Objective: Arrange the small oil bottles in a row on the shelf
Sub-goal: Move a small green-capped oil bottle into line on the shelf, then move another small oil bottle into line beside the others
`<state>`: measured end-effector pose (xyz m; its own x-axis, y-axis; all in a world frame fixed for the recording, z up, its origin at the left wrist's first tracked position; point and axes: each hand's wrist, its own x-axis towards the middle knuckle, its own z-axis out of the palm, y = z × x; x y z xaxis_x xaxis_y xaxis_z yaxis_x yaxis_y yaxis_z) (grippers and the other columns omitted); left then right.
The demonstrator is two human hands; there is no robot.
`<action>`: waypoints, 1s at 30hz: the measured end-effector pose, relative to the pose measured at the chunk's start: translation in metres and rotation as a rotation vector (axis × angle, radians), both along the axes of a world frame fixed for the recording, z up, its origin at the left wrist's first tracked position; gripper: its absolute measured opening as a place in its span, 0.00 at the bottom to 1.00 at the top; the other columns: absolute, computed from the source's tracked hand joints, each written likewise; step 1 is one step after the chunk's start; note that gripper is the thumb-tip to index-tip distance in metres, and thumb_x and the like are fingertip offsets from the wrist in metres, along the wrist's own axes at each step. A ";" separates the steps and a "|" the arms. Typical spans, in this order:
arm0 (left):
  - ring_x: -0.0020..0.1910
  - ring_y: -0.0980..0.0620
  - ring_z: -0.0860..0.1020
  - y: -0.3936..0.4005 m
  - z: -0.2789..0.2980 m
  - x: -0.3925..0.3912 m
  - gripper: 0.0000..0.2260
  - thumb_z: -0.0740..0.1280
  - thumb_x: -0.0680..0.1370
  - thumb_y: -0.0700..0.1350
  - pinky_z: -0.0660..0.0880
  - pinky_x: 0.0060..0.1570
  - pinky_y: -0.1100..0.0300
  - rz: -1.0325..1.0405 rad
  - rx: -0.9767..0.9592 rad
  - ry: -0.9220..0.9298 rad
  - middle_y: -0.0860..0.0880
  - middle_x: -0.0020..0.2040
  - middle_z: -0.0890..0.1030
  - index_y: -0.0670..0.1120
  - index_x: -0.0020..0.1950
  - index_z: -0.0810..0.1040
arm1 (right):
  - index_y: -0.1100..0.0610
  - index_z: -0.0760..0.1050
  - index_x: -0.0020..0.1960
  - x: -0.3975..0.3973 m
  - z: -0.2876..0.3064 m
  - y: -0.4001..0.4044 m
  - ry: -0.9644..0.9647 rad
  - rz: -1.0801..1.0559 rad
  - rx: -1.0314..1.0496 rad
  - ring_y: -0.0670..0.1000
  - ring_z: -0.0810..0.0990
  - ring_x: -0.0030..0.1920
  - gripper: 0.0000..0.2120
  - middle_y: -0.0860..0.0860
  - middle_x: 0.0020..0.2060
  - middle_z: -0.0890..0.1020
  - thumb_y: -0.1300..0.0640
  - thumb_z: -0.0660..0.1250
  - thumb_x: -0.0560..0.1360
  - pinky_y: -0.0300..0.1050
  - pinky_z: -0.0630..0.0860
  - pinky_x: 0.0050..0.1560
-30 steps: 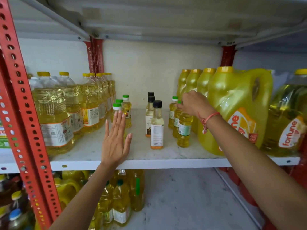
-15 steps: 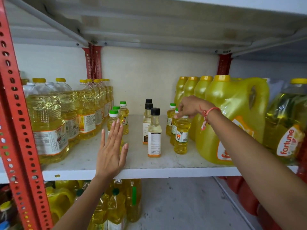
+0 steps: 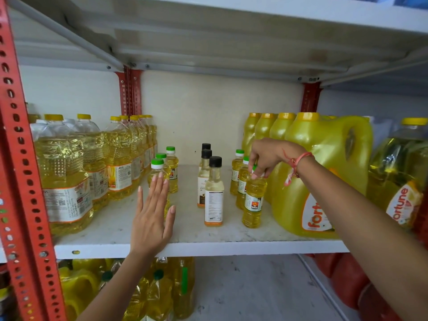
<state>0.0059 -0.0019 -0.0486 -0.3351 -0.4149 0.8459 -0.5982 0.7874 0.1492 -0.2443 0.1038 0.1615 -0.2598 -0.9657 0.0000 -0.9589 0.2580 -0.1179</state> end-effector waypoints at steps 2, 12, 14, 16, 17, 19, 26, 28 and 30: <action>0.80 0.48 0.51 -0.001 0.000 0.000 0.27 0.48 0.83 0.52 0.40 0.78 0.49 0.001 0.001 -0.004 0.44 0.81 0.55 0.42 0.80 0.55 | 0.63 0.83 0.54 0.003 0.002 0.006 0.003 0.011 0.030 0.49 0.81 0.30 0.17 0.58 0.42 0.84 0.62 0.77 0.66 0.41 0.81 0.44; 0.80 0.48 0.52 0.002 0.001 0.001 0.27 0.48 0.83 0.51 0.40 0.79 0.49 0.001 0.004 -0.005 0.43 0.81 0.56 0.41 0.80 0.55 | 0.63 0.82 0.55 0.006 0.003 0.019 -0.012 0.033 0.088 0.52 0.82 0.34 0.17 0.54 0.36 0.82 0.64 0.76 0.67 0.39 0.81 0.39; 0.80 0.48 0.52 0.003 0.002 0.002 0.27 0.49 0.83 0.51 0.40 0.79 0.49 -0.005 0.006 -0.005 0.43 0.81 0.56 0.41 0.80 0.55 | 0.62 0.82 0.55 0.005 0.003 0.020 -0.028 0.026 0.082 0.55 0.83 0.38 0.17 0.52 0.33 0.79 0.64 0.76 0.66 0.40 0.82 0.40; 0.80 0.48 0.51 0.002 0.002 0.005 0.28 0.48 0.83 0.52 0.40 0.78 0.49 -0.014 0.006 -0.039 0.43 0.81 0.55 0.41 0.80 0.55 | 0.62 0.82 0.56 0.003 0.003 0.021 -0.034 0.022 0.085 0.56 0.82 0.39 0.18 0.50 0.31 0.76 0.65 0.76 0.66 0.40 0.82 0.40; 0.80 0.48 0.51 0.001 0.000 0.009 0.28 0.48 0.83 0.53 0.40 0.78 0.49 -0.015 -0.002 -0.071 0.43 0.81 0.55 0.41 0.80 0.54 | 0.63 0.82 0.56 0.002 0.004 0.022 -0.040 0.015 0.093 0.55 0.82 0.38 0.18 0.50 0.31 0.76 0.65 0.76 0.66 0.40 0.82 0.40; 0.80 0.47 0.51 -0.002 -0.005 0.020 0.30 0.46 0.83 0.57 0.40 0.78 0.47 -0.001 -0.025 -0.141 0.42 0.81 0.54 0.40 0.80 0.53 | 0.61 0.80 0.59 0.002 0.005 0.024 -0.051 -0.001 0.128 0.54 0.82 0.39 0.21 0.51 0.32 0.78 0.63 0.77 0.67 0.42 0.82 0.41; 0.80 0.45 0.52 0.000 -0.010 0.030 0.34 0.43 0.82 0.61 0.44 0.78 0.43 0.055 -0.018 -0.210 0.40 0.81 0.54 0.38 0.80 0.54 | 0.54 0.81 0.59 0.039 0.013 0.005 0.109 0.122 -0.140 0.54 0.84 0.50 0.32 0.53 0.52 0.85 0.32 0.67 0.66 0.46 0.79 0.55; 0.80 0.45 0.52 0.000 -0.011 0.030 0.34 0.43 0.82 0.61 0.44 0.78 0.44 0.061 -0.018 -0.217 0.39 0.81 0.54 0.38 0.80 0.54 | 0.58 0.81 0.56 0.057 0.008 -0.010 0.092 0.134 -0.180 0.55 0.86 0.45 0.33 0.57 0.49 0.86 0.31 0.63 0.68 0.46 0.79 0.51; 0.80 0.45 0.52 0.000 -0.011 0.032 0.34 0.43 0.82 0.61 0.43 0.78 0.44 0.070 -0.008 -0.207 0.39 0.80 0.54 0.38 0.79 0.54 | 0.62 0.81 0.51 0.071 0.000 -0.023 0.099 0.121 -0.197 0.56 0.86 0.41 0.33 0.57 0.43 0.86 0.32 0.62 0.70 0.46 0.80 0.48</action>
<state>0.0378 -0.0022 -0.0594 -0.4727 -0.4370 0.7653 -0.6690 0.7432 0.0111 -0.1729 0.0808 0.1616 -0.1318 -0.9687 0.2106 -0.9908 0.1221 -0.0586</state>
